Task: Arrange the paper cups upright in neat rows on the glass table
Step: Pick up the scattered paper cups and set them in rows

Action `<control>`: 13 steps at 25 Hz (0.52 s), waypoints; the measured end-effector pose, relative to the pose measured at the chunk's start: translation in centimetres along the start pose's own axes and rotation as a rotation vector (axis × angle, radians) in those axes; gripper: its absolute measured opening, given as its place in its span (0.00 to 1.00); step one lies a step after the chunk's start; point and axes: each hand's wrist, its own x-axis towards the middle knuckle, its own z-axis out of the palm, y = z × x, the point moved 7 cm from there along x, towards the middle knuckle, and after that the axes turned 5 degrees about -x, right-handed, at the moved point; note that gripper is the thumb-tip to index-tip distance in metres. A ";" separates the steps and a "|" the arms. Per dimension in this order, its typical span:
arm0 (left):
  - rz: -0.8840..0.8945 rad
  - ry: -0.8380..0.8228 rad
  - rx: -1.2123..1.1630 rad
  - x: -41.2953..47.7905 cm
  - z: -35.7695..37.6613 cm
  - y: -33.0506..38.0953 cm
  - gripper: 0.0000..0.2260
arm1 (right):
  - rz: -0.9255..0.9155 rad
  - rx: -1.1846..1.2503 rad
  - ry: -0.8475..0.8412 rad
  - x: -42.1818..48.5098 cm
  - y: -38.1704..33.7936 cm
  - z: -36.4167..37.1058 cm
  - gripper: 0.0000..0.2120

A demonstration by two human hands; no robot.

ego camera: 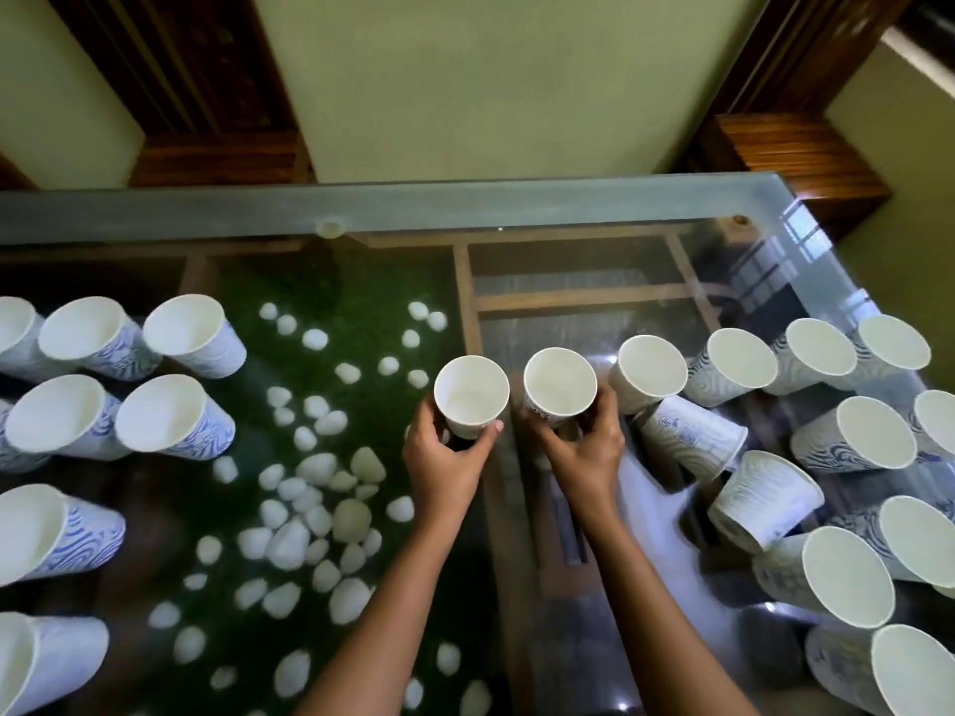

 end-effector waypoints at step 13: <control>-0.098 0.485 -0.059 -8.6 -24.5 -5.3 0.28 | -0.163 -0.052 -0.587 -15.2 -6.0 13.1 0.31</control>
